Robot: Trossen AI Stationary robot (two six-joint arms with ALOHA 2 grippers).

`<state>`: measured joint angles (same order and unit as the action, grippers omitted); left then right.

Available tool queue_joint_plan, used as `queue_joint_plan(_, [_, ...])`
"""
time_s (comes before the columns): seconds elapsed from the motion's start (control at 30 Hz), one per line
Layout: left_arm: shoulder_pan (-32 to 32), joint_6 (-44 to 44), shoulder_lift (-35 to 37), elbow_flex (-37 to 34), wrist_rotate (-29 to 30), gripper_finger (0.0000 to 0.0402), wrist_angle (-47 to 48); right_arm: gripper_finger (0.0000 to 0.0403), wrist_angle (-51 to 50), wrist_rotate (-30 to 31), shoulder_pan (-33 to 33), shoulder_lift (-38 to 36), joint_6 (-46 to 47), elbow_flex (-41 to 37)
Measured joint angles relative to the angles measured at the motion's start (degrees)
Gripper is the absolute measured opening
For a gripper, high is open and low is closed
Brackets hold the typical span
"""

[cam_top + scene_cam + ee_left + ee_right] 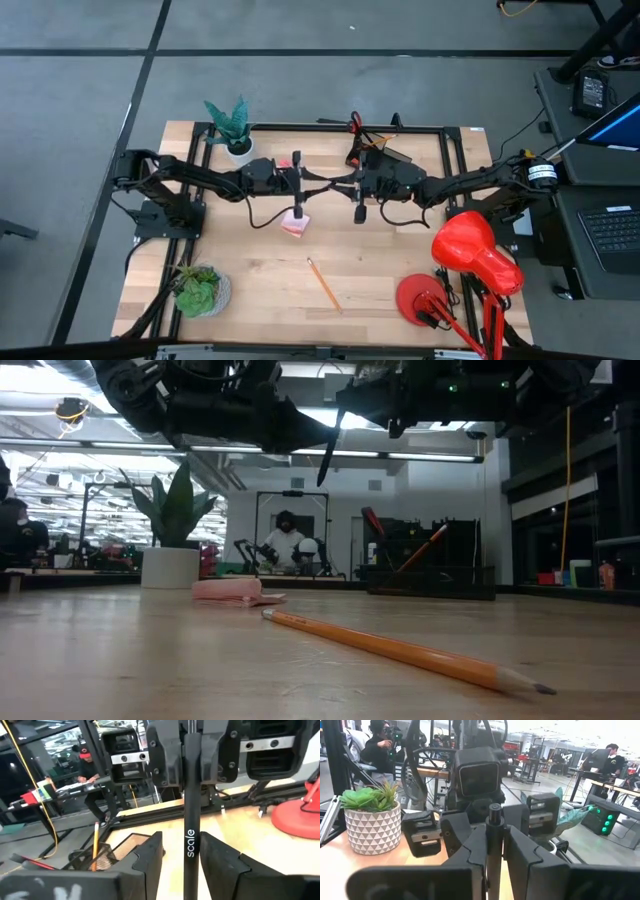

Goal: Pick and place office supplies into organizer
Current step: Put the black ballpen into the black desk organizer

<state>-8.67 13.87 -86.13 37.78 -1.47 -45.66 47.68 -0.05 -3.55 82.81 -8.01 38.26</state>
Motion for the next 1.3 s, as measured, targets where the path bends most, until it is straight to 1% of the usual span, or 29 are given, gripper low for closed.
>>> queue_joint_plan(0.13, [0.00, 1.75, 2.77, 0.00, 0.29, 0.0125, 5.03, 0.0042, -0.68, -0.03, -0.01, 0.00, 0.00, 0.00])
queue_joint_plan(0.27, [-0.28, 1.92, 7.15, 0.00, 0.67, 0.0112, 12.31, 0.0042, -1.71, 0.97, -0.84, 0.00, -0.07, 0.00])
queue_joint_plan(0.4, [-0.83, 1.79, 11.11, 0.00, 0.48, 0.0084, 18.58, 0.0042, -3.62, 4.58, -2.63, 0.00, -0.08, 0.00])
queue_joint_plan(0.57, [-2.01, 0.41, 13.81, 0.00, 0.08, 0.0026, 23.99, 0.0042, -3.65, 5.44, -5.33, 0.00, 0.02, 0.00])
queue_joint_plan(0.63, [-2.60, 0.22, 14.20, 0.00, -0.51, 0.0007, 24.49, 0.0042, -3.64, 5.48, -6.35, 0.00, 0.15, 0.00])
queue_joint_plan(0.8, [-4.12, 0.21, 14.32, 0.00, -3.35, 0.0001, 24.93, 0.0042, -6.08, 5.64, -9.08, -1.66, 0.09, -0.02])
queue_joint_plan(0.97, [-5.84, 0.27, 14.32, -0.09, -3.62, 0.0002, 24.85, 0.0042, -15.57, 8.37, -10.66, -6.88, 0.10, -0.02])
queue_joint_plan(1.03, [-6.68, 0.90, 14.34, -1.55, -3.63, 0.0001, 22.35, 0.0042, -18.17, 9.85, -10.74, -9.07, -0.11, -0.02])
queue_joint_plan(1.17, [-8.63, 0.91, 15.82, -6.99, -4.27, 0.0002, 14.55, 0.0042, -22.60, 14.01, -11.28, -12.57, -1.44, -0.02])
queue_joint_plan(1.23, [-9.78, 0.83, 17.59, -9.28, -4.47, 0.0001, 13.23, 0.0042, -23.87, 15.46, -12.13, -13.71, -1.48, -0.02])
queue_joint_plan(1.3, [-10.85, 0.39, 19.64, -10.97, -4.46, 0.0001, 13.44, 0.0042, -24.20, 15.67, -13.46, -14.24, -1.46, -0.02])
